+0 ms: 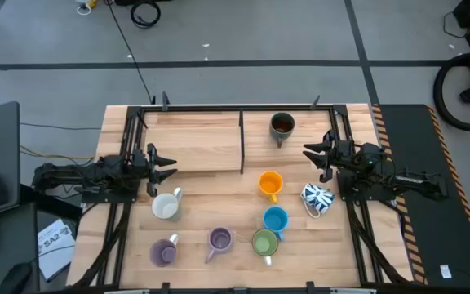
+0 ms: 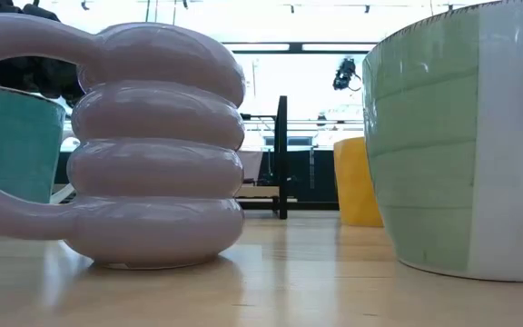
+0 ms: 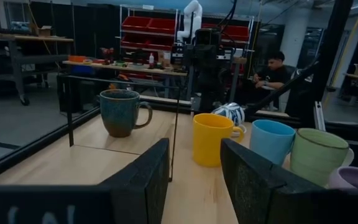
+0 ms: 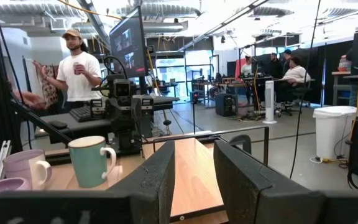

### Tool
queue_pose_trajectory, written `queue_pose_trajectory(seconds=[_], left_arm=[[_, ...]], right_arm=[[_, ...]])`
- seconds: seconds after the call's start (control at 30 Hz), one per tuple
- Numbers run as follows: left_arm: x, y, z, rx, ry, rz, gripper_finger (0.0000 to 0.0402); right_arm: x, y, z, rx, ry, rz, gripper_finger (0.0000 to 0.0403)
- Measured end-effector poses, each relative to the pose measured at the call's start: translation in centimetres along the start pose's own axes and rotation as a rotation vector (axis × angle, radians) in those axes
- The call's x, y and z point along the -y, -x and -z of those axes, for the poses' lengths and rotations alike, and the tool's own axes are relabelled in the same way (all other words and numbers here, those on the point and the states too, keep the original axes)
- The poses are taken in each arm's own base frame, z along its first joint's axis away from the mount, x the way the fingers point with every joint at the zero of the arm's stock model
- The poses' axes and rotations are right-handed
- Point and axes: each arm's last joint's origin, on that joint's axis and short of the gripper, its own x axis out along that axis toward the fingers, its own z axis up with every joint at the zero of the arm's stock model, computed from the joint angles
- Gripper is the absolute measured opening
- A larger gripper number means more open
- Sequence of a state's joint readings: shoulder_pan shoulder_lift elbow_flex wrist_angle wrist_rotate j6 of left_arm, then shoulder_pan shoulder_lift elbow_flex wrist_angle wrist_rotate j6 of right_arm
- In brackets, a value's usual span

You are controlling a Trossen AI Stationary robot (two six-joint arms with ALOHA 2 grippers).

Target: Place coffee mugs

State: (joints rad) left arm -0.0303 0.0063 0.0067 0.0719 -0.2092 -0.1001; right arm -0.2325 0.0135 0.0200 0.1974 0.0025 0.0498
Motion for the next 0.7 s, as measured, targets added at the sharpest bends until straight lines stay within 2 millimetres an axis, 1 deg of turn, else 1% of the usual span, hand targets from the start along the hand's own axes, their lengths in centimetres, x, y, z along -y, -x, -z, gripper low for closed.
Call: queue_pose_trajectory(seconds=[0.7], left_arm=[[-0.02, 0.0, -0.02, 0.003, 0.02, -0.007, 0.0151]], right_arm=[[0.0, 0.0, 0.0, 0.0, 0.0, 0.0, 0.0117]])
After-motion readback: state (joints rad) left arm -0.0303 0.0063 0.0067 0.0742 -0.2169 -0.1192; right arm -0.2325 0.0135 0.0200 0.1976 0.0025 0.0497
